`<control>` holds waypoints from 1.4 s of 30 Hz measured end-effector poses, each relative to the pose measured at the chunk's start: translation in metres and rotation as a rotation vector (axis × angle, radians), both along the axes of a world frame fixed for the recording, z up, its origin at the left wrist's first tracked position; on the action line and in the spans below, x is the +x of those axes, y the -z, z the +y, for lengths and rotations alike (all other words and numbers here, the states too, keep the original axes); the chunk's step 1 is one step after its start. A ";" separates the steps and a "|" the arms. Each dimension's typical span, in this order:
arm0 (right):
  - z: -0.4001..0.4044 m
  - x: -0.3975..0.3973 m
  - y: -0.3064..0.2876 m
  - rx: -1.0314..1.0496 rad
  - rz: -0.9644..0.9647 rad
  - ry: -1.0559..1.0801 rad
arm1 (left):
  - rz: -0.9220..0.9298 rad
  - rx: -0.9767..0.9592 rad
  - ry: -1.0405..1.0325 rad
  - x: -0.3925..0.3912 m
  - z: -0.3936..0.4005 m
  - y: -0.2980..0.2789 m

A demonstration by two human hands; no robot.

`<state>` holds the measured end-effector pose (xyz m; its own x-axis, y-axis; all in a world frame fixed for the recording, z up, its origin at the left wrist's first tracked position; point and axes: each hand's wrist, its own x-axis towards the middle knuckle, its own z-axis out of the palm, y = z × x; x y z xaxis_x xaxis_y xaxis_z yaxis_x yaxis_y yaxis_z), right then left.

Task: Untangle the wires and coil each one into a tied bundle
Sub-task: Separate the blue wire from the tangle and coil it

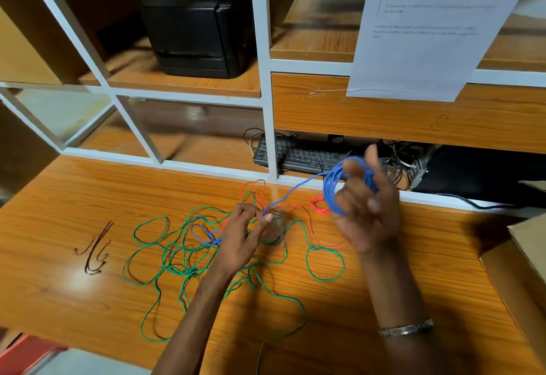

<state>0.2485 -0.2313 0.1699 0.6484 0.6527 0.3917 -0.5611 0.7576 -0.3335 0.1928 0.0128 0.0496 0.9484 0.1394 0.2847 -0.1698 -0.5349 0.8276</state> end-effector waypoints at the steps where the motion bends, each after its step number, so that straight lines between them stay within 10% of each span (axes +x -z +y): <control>1: -0.004 0.003 -0.002 0.003 0.086 0.145 | -0.014 0.027 -0.008 -0.002 0.003 0.001; 4: -0.005 0.014 0.004 -0.194 0.258 0.600 | -0.061 0.065 0.039 -0.007 0.002 -0.004; 7: 0.015 0.015 0.025 -0.842 0.131 0.852 | -0.093 0.054 0.041 -0.008 -0.006 -0.018; 13: 0.028 0.001 0.058 -1.876 -0.323 0.601 | -0.156 0.074 -0.009 -0.005 -0.012 -0.061; 16: 0.038 -0.013 0.038 -1.614 -0.303 0.099 | -0.204 0.131 -0.079 -0.003 -0.006 -0.068; 23: 0.026 -0.028 0.031 -1.197 -0.373 -0.183 | -0.121 0.013 -0.073 -0.002 0.010 -0.042; 37: -0.024 0.001 0.038 -0.626 0.309 0.273 | 0.185 0.113 -0.332 0.012 0.038 0.034; 42: -0.026 0.000 0.034 -0.836 0.250 0.289 | 0.277 0.097 -0.316 0.009 0.038 0.030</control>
